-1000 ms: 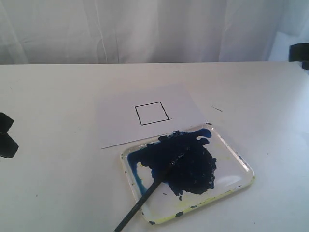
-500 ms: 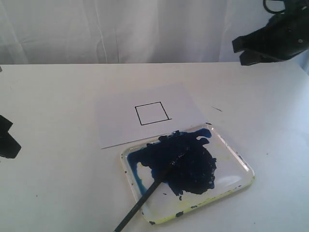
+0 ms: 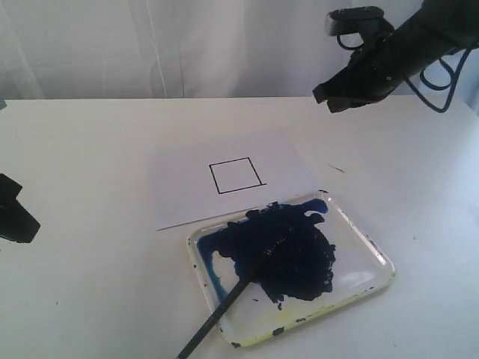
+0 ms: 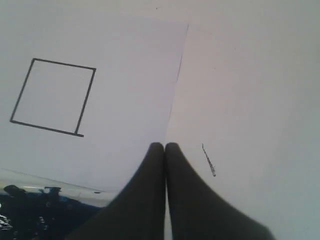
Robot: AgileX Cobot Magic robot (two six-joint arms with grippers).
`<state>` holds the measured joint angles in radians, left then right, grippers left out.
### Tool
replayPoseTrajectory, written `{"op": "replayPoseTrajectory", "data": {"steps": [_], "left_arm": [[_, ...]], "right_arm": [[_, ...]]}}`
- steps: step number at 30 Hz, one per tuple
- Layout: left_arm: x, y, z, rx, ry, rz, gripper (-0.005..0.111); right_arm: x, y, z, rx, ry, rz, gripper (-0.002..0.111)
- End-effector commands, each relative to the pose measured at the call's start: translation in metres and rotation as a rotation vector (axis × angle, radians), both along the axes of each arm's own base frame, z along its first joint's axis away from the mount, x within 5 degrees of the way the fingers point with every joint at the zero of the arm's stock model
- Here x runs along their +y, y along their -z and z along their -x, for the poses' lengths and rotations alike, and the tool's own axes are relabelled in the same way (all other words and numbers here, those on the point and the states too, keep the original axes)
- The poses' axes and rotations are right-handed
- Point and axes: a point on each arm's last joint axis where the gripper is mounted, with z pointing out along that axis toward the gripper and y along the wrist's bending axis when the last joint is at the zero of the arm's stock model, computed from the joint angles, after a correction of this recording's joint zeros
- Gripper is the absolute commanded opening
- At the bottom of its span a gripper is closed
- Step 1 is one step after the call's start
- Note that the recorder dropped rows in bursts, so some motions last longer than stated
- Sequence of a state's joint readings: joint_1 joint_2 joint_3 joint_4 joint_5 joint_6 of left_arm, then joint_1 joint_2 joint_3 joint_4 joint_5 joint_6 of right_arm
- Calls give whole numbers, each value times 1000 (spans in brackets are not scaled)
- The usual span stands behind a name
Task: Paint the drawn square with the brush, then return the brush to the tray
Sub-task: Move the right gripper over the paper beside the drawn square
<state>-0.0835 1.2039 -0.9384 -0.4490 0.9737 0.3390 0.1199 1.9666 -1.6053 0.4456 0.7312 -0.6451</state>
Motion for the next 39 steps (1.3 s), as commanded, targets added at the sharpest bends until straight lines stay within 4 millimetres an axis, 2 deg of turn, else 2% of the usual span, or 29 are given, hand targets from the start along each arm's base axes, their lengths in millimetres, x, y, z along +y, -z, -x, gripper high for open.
{"op": "replayPoseTrajectory", "data": {"steps": [1,9,19,22,26,29,39], "left_arm": [[-2,-3,1,-16,23,17,0],[-19,0,7,-39,145,-54,0],[-34,0,13,-42,219,-46,0],[-40,0,15,-51,241,-38,0],[-42,0,16,-52,249,-37,0],[-42,1,17,-44,253,-38,0],[-43,0,16,-49,244,-20,0]], "right_arm": [[3,19,-8,-8,-84,28,0],[17,53,-14,19,-181,49,0],[32,75,-23,-32,-199,77,0],[41,98,-25,-11,-195,73,0],[53,117,-27,15,-164,24,0],[54,127,-29,11,-152,33,0],[49,126,-32,-28,-150,73,0]]}}
